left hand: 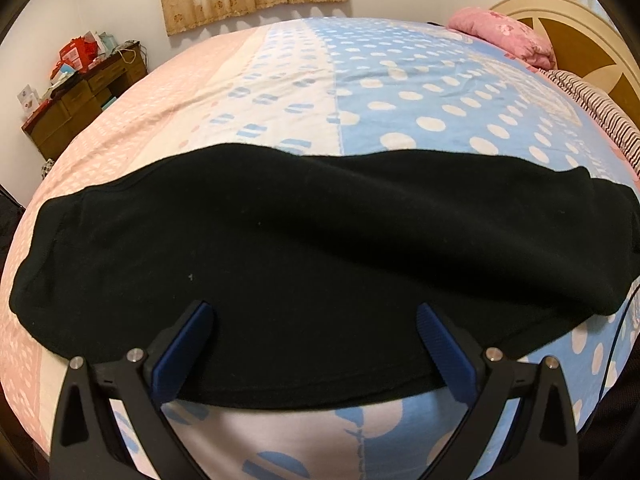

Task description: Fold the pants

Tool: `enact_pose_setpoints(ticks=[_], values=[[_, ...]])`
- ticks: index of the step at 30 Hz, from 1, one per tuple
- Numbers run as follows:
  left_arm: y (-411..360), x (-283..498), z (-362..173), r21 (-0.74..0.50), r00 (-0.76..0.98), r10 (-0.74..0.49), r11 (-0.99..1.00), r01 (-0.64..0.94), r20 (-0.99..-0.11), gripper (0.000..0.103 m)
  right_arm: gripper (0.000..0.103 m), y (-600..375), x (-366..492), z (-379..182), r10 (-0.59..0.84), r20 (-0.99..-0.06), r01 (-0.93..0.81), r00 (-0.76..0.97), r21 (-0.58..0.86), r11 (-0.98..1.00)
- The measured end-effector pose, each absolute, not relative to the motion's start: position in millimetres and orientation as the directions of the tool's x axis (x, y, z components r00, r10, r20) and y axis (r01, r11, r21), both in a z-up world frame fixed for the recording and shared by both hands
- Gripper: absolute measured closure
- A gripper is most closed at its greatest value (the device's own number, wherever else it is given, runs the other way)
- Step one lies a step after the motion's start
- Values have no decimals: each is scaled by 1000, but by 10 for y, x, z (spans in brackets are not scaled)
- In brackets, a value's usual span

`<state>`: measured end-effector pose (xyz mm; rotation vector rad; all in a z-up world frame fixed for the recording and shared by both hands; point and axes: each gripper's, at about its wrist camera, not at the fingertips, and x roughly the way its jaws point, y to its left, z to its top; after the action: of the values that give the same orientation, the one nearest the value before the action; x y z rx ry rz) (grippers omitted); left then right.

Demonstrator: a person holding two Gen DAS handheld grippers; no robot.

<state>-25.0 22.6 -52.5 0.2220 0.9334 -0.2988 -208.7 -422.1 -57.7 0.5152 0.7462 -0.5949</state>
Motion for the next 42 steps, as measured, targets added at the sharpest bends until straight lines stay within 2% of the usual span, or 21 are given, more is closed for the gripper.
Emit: enact_pose_setpoints(ticks=[3,7,10,12,16,21,26,30,32,33,35,37,39,42], values=[[216,-236,-526,59,556,-152,937,343,-817,0,66,-4315,-2002,-644,-329,-789,703,519,175,689],[208,-229,-527,59,556,-153,937,344,-817,0,66,-4397,-2022,-654,-321,-783,710,533,207,673],[202,-231,-532,61,557,-151,937,343,-817,0,94,-4370,-2007,-631,-324,-778,696,539,194,691],[204,-231,-533,61,556,-152,937,345,-817,0,96,-4344,-1994,-610,-325,-774,682,543,181,709],[206,-223,-523,61,551,-152,935,349,-821,0,97,-4290,-2051,-442,-334,-763,674,554,175,718],[186,-197,-515,67,541,-157,926,371,-826,0,97,-4361,-2188,-235,-429,-772,704,469,33,710],[171,-204,-498,86,542,-157,914,397,-826,0,97,-4497,-2118,-557,-328,-846,693,421,67,718],[196,-231,-460,118,550,-147,901,417,-822,0,95,-4502,-2152,-527,-351,-826,707,442,80,703],[272,-243,-385,153,582,-130,898,412,-803,0,93,-4464,-2266,-372,-424,-789,754,445,75,653],[350,-242,-326,167,604,-122,901,400,-788,0,93,-4367,-2305,-245,-515,-747,785,420,14,619],[526,-214,-229,170,629,-109,914,367,-770,0,92,-4080,-2303,-42,-606,-657,779,448,-46,625],[746,-189,-148,158,648,-94,934,319,-756,0,92,-3747,-2210,82,-515,-621,675,590,30,737],[1033,-197,-90,127,665,-82,958,259,-742,0,92,-3355,-2003,117,-326,-611,495,721,127,859],[1418,-237,-96,86,681,-49,983,163,-730,0,92,-2644,-1529,34,-54,-622,229,781,205,952]])
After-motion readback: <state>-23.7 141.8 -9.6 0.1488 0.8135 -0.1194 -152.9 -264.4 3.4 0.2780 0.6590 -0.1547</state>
